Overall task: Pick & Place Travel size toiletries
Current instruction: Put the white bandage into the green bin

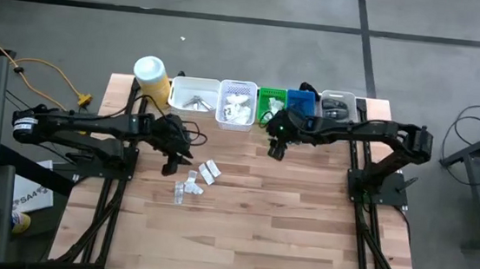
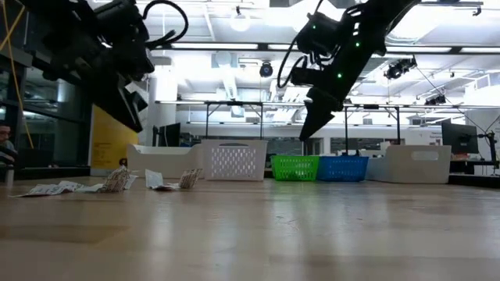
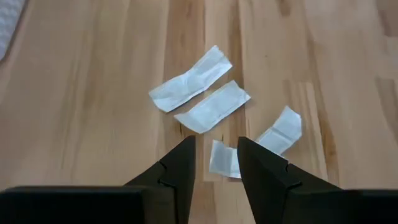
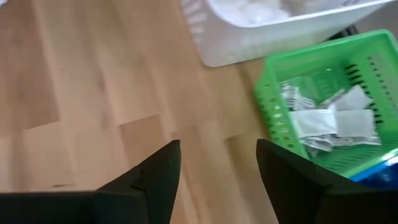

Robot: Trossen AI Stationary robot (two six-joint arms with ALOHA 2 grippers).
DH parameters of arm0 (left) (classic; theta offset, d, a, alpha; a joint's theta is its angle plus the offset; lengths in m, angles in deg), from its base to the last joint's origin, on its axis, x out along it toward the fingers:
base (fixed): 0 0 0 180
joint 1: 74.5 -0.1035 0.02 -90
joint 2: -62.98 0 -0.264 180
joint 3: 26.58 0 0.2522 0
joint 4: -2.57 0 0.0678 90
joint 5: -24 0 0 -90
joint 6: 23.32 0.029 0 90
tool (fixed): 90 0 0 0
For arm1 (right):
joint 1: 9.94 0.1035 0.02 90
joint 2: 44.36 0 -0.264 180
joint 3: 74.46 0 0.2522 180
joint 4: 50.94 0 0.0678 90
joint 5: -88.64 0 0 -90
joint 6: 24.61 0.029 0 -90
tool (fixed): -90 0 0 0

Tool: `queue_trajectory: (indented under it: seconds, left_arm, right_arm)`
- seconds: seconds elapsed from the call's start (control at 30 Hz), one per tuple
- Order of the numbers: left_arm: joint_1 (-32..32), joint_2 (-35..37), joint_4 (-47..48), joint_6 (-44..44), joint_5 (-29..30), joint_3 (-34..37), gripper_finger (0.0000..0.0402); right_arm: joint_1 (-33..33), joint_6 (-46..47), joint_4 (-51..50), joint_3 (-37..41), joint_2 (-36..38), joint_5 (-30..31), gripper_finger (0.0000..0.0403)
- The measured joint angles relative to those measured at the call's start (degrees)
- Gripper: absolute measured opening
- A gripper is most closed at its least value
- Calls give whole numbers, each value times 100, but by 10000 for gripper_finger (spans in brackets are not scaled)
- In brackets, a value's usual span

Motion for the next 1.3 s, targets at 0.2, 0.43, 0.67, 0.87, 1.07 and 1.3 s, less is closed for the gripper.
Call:
queue_trajectory:
  seconds: [0.2, 0.43, 0.67, 0.87, 1.07, 1.3]
  left_arm:
    - [377, -205, -92, -1318, 543, 0, 179]
    - [371, -879, -186, -3002, 785, 2, 237]
    - [368, -1568, -247, -3267, 601, 2, 232]
    - [371, -1781, -422, -3273, 176, 3, 230]
    - [371, -1781, -519, -3271, -43, 39, 230]
    - [373, -1768, -979, -3385, -121, 311, 229]
  right_arm:
    - [347, 32, -91, 0, 0, 4, 193]
    - [529, 32, -118, 0, 0, 7, 188]
    - [546, 113, -139, 0, 0, 4, 188]
    - [542, 161, -238, 0, 0, 4, 188]
    - [542, 165, -266, 0, 0, 4, 188]
    - [542, 186, -262, 0, 0, 4, 188]
